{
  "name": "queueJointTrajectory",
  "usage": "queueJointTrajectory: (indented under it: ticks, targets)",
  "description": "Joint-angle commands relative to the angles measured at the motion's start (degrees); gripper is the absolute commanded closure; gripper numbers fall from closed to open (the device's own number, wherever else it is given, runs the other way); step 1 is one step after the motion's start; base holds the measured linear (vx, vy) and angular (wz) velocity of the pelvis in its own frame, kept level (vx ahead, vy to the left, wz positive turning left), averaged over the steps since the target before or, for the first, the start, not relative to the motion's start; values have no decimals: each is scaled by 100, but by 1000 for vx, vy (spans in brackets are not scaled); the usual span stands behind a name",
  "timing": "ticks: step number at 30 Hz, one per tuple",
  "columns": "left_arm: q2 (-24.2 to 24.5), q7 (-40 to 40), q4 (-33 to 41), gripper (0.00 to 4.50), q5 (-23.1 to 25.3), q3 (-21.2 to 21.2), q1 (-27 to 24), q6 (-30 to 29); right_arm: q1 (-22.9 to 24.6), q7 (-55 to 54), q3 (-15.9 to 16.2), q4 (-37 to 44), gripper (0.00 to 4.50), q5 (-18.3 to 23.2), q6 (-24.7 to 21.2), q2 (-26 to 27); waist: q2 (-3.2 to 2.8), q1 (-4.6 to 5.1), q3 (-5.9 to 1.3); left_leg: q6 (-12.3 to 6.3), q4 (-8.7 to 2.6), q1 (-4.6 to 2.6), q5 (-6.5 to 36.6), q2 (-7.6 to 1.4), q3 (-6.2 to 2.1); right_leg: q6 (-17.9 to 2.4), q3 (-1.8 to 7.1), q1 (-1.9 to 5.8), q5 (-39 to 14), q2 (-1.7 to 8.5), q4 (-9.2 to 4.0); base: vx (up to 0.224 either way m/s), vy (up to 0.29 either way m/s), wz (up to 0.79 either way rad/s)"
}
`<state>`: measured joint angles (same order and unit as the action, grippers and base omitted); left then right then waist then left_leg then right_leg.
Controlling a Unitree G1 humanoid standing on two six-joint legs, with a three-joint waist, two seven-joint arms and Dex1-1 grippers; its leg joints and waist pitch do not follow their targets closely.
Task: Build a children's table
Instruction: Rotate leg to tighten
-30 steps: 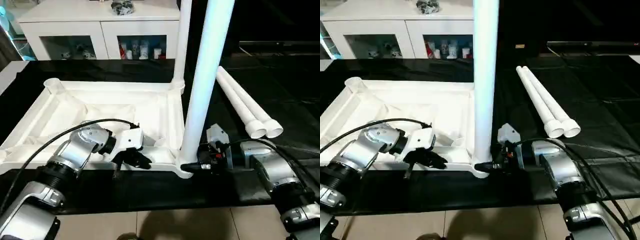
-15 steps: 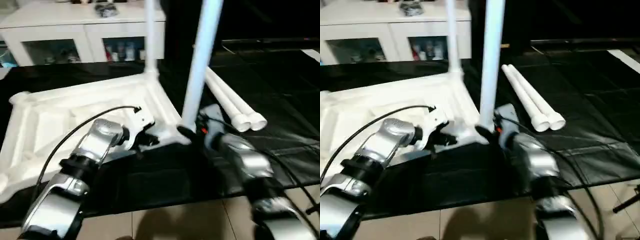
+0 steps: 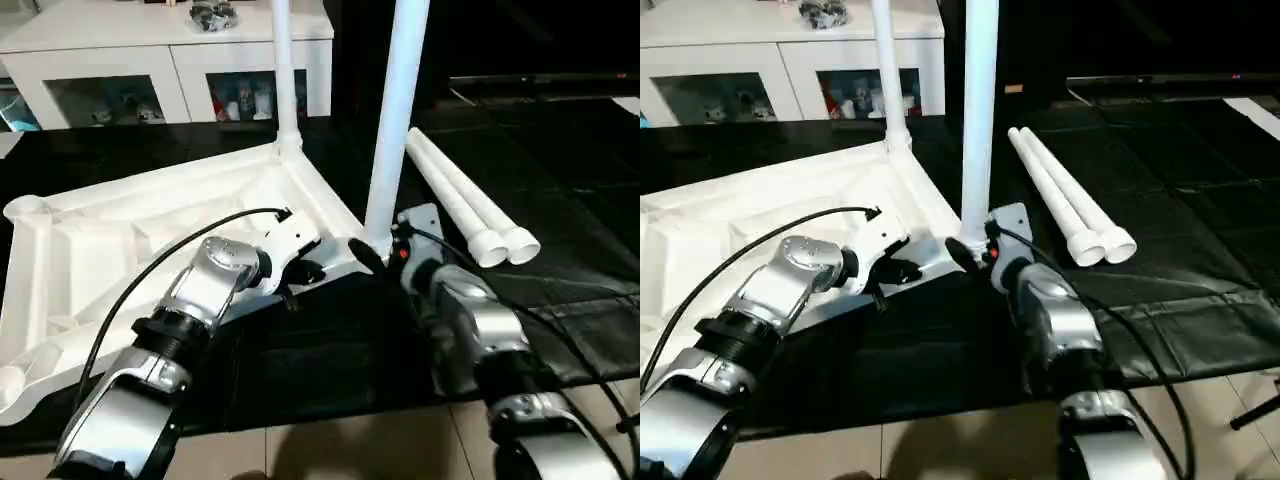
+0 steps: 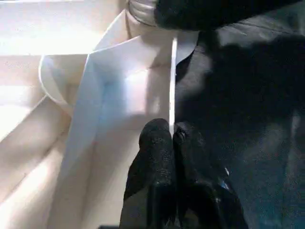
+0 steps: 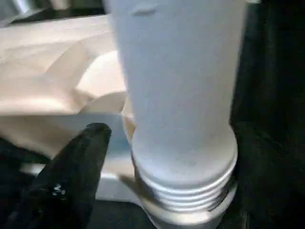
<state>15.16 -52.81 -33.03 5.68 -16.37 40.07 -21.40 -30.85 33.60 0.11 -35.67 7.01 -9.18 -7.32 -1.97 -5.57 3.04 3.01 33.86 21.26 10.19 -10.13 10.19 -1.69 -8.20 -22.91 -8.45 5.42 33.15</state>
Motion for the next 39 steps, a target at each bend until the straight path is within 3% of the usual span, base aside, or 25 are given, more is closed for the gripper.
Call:
queueJointTrajectory:
  ticks: [1,4,5,10,11,15,17,24,25,28,39]
  targets:
    - [6,-130,279,450,-74,-21,49,219,181,535,317,225,3,21,7,-48,53,-28,-450,-389,-375,-53,1005,-348,-130,-1031,403,355,-1312,480,-331,0,0,0]
    - [205,-601,223,450,-179,-35,-54,577,431,1190,245,548,3,191,77,-493,63,-86,-446,-489,-358,-41,1003,-347,-121,-951,404,366,-1427,488,-355,0,0,0]
    - [405,-1026,143,450,-254,-82,-159,1069,596,1783,167,747,3,339,170,-897,62,-111,-445,-524,-355,-43,1008,-355,-119,-941,397,361,-1435,480,-354,0,0,0]
    - [761,-1775,168,450,-361,-259,-296,1495,818,2862,249,1206,3,670,0,-1488,65,-167,-436,-575,-352,-40,1104,-373,-120,-930,385,342,-1597,477,-354,0,0,0]
    - [860,-1951,152,450,-336,-328,-312,1625,825,3080,281,1287,3,744,-61,-1601,26,-178,-435,-563,-353,-53,1163,-367,-124,-908,378,338,-1710,471,-372,0,0,0]
    - [1006,-2242,141,450,-306,-432,-332,1827,774,3391,351,1334,3,780,-102,-1736,36,-207,-415,-395,-376,-105,1404,-387,-124,-858,385,293,-2113,481,-425,0,0,0]
    - [1138,-2566,149,450,-260,-556,-368,2076,710,3693,543,1297,3,659,22,-1864,40,-238,-420,-364,-384,-98,1395,-399,-133,-859,388,297,-2079,478,-416,0,0,0]
    - [1158,-2853,251,450,-287,-676,-422,2276,559,4218,1092,1030,3,219,503,-1942,46,-295,-435,-339,-376,-94,1334,-407,-126,-981,406,299,-1815,495,-355,0,0,0]
    - [1160,-2883,265,450,-293,-707,-421,2311,487,4251,1137,949,3,180,511,-1941,89,-291,-434,-352,-376,-85,1295,-400,-121,-995,404,306,-1799,490,-358,0,0,0]
    - [1169,-2906,255,450,-281,-743,-414,2370,430,4304,1144,931,3,214,443,-1941,71,-314,-437,-387,-371,-88,1228,-409,-123,-989,413,304,-1776,488,-341,0,0,0]
    - [1175,-3037,260,450,-293,-777,-441,2473,421,4743,1225,923,101,420,280,-1988,84,-369,-442,-409,-363,-87,1185,-409,-120,-924,413,303,-1861,491,-348,0,0,0]
